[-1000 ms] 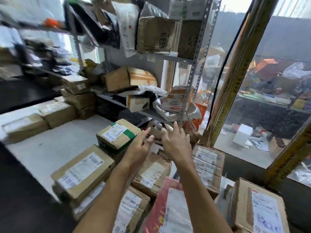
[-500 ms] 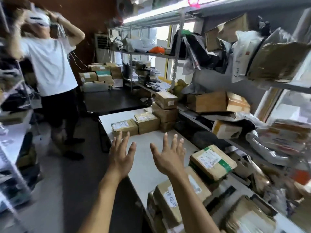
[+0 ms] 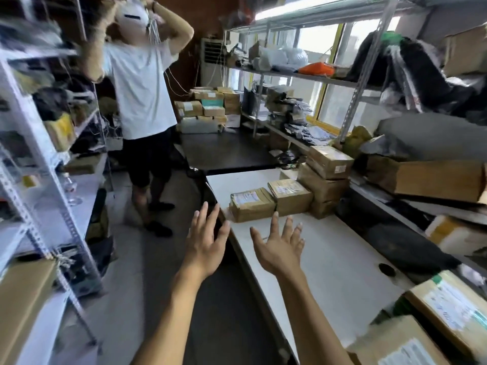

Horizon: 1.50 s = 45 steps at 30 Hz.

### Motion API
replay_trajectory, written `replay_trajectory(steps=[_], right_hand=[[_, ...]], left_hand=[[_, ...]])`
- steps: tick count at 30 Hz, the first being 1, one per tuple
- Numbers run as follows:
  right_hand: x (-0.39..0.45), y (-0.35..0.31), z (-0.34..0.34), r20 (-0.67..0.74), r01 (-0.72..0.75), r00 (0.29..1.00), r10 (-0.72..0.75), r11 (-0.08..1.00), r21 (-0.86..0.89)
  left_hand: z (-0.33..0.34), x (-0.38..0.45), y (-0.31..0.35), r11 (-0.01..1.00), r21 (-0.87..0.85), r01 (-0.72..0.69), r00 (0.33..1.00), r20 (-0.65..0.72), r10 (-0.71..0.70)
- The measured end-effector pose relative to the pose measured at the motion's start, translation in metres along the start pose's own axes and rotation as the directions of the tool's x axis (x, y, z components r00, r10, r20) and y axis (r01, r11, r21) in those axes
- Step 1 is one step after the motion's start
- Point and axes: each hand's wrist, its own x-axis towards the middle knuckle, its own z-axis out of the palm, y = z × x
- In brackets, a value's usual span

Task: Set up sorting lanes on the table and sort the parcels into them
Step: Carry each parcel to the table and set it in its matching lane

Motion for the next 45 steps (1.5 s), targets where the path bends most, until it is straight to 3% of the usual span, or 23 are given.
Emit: replay_trajectory(steps=[14,29,38,45], right_hand=[[0.194,-0.048,0.041,-0.038,-0.049,0.998,0.054,0.991,0.121],[0.383,-0.076,0.058,-0.077,-0.23,0.968,0.237,0.969,0.091],[0.502,-0.126,0.087,-0.118,-0.426,0.89,0.441,0.895,0.127],[0.546,-0.137,0.093,-0.14,-0.569,0.79,0.597,0.799,0.194]], left_hand=[[0.018,0.194,-0.056,0.996,0.087,-0.034,0.99,0.137,0.021],[0.072,0.4,-0.11,0.998,-0.067,-0.014,0.948,0.315,0.034],[0.096,0.57,-0.16,0.987,-0.144,-0.077,0.875,0.465,0.136],[0.12,0.637,-0.165,0.97,-0.228,-0.089,0.786,0.581,0.209]])
